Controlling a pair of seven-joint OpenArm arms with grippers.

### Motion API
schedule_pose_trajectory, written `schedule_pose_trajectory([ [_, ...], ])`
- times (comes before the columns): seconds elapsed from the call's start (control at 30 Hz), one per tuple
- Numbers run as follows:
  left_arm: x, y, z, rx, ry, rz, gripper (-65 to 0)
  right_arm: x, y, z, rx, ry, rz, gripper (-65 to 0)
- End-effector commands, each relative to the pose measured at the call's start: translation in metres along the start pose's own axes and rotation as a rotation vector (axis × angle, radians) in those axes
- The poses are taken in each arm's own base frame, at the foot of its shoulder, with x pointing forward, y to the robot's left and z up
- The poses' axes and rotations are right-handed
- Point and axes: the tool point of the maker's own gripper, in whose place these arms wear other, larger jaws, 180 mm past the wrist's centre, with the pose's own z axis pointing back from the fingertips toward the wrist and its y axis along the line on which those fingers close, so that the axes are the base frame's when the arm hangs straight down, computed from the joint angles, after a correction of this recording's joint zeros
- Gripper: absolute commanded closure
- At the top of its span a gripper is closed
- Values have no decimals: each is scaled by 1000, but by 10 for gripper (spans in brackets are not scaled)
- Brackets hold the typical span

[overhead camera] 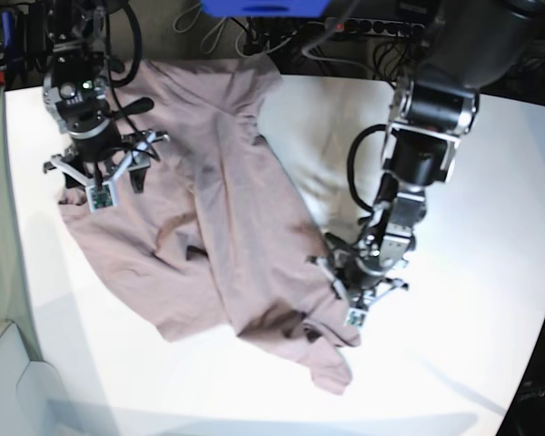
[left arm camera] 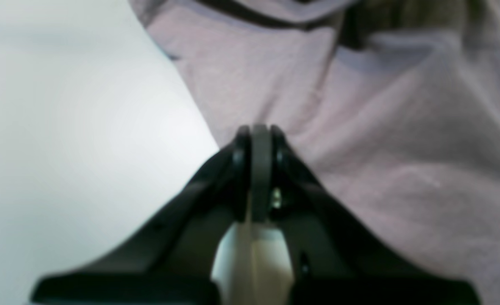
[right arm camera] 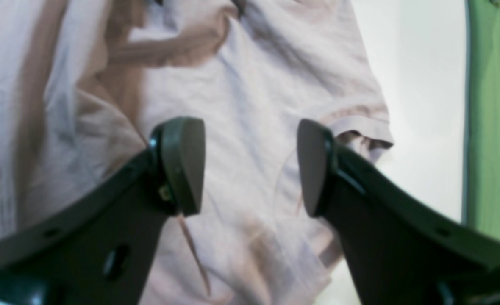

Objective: Layout the t-shirt on the table in an organized manner, then fold the t-shirt properly
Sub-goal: 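Drag the grasped fabric with the left gripper to unfold the shirt, then grasp the shirt edge with the right gripper and pull it outward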

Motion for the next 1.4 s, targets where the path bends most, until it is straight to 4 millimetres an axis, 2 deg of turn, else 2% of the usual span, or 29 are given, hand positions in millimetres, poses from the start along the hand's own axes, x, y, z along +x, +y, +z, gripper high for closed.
schedule_pose_trajectory([
  [0.0,-33,11,9,31,102,-20,-2,13,-9,3,-25,-49,4,-344],
  [0.1,-39,22,35,56,95,-63,-1,13,-14,2,-36,-49,-2,-344],
  [0.23,-52,26,74,76,119,-110,-1,11,-18,-10,-41,-33,-5,-344],
  [0.43,-79,49,137,162,142,-33,-1,4,-22,-30,-45,1,-20,-344],
  [0.53,-100,57,162,197,157,-7,-1,11,-23,-33,-45,-12,-19,-344],
  [0.67,-130,59,176,209,216,12,-1,46,-19,-25,-39,-103,-8,-344],
  [0.77,-144,56,183,210,242,31,-1,76,15,-21,43,-178,39,-344],
  [0.9,-157,55,189,224,263,77,-1,99,61,-28,156,-223,94,-344],
  [1.03,-161,57,192,229,259,134,-1,122,87,-55,209,-228,108,-344],
  [1.2,-161,61,194,224,248,176,-1,136,94,-103,215,-159,80,-341],
  [1.27,-159,60,195,223,244,176,-1,137,97,-120,219,-120,67,-318],
  [1.37,-139,59,207,228,186,154,-1,142,99,-131,223,-100,62,-247],
])
